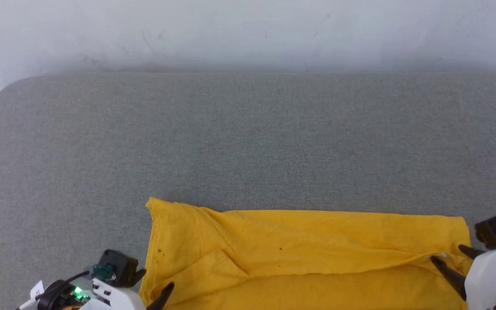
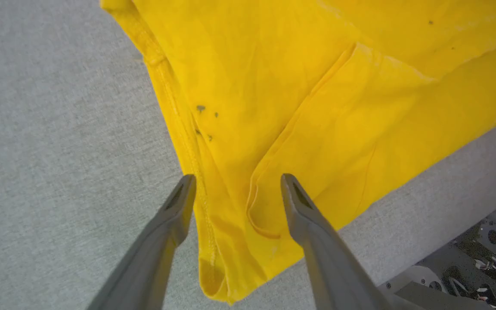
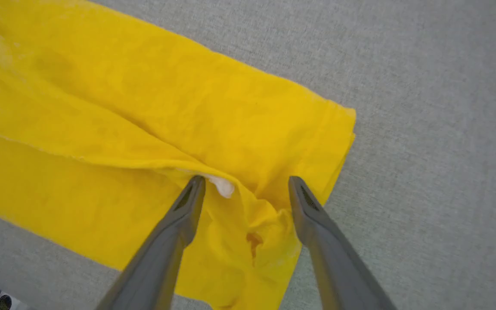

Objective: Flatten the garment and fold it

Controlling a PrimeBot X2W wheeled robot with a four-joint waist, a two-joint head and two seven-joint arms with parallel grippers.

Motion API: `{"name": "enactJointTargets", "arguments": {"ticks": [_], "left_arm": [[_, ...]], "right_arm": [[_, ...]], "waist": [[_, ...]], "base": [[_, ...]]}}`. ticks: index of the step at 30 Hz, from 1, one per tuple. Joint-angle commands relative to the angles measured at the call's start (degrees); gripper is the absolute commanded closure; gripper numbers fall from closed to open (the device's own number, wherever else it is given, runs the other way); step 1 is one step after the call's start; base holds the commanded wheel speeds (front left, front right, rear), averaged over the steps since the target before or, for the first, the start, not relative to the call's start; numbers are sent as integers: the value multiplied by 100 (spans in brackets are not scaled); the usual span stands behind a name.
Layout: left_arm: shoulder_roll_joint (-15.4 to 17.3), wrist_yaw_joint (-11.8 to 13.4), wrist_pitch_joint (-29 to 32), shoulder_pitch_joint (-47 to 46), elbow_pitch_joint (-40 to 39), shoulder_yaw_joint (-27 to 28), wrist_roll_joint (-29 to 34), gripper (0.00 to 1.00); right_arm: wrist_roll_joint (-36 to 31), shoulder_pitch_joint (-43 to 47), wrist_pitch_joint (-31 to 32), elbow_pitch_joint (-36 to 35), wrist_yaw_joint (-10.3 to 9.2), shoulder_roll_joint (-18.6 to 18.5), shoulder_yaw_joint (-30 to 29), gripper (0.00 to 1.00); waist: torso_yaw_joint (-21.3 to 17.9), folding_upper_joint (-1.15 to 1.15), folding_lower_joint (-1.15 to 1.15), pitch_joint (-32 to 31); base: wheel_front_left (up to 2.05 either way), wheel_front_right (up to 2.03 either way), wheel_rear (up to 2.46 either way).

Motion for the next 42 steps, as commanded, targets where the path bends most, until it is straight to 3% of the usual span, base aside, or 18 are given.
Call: {"name": "enactJointTargets", "arguments": {"ticks": [1,5,9,14,18,24,27,29,35,42], "left_arm": [[-134,22,-195,-110,-22,93,-35,0],[-416,185,-737,-87,-149,471,-326,0],[-755,588,-1626,74,-246,1011,-454,0],[-1274,1035,-2896,275,-281,1467,-290,0],[-1646,1212,-3318,445,-371,1743,-16,0],[-2109,958,-3368,722,-466,2189,966,0],[-2405,817,-3369,865,-406,2458,1457,0],[-2497,774,-3370,900,-370,2522,1610,0],[-2973,312,-3370,1013,-162,2759,2493,0],[-3349,-69,-3371,950,-83,3041,2808,0]], "right_arm": [[119,-108,28,-128,-12,-49,-40,0],[389,-129,263,-573,-12,29,-294,0],[544,-20,446,-993,-12,261,-856,0],[175,277,507,-1179,-12,992,-1700,0],[-93,588,530,-1219,-12,1792,-2230,0],[-620,746,452,-1078,-12,2757,-2975,0],[-787,805,476,-957,-12,3022,-3160,0],[-825,825,468,-893,-12,3081,-3221,0],[-1007,852,384,-343,-12,3240,-3500,0],[-1117,675,318,312,-12,3261,-3655,0]], "waist": [[-31,0,0,-132],[-116,0,0,-338],[-129,0,0,-471],[-100,0,0,-543],[-23,0,0,-549],[61,0,0,-527],[96,0,0,-506],[111,0,0,-501],[218,0,0,-399],[310,0,0,-236]], "base": [[0,0,0],[0,0,0],[0,0,0],[0,0,0],[0,0,0],[0,0,0],[0,0,0],[0,0,0],[0,0,0],[0,0,0]]}}
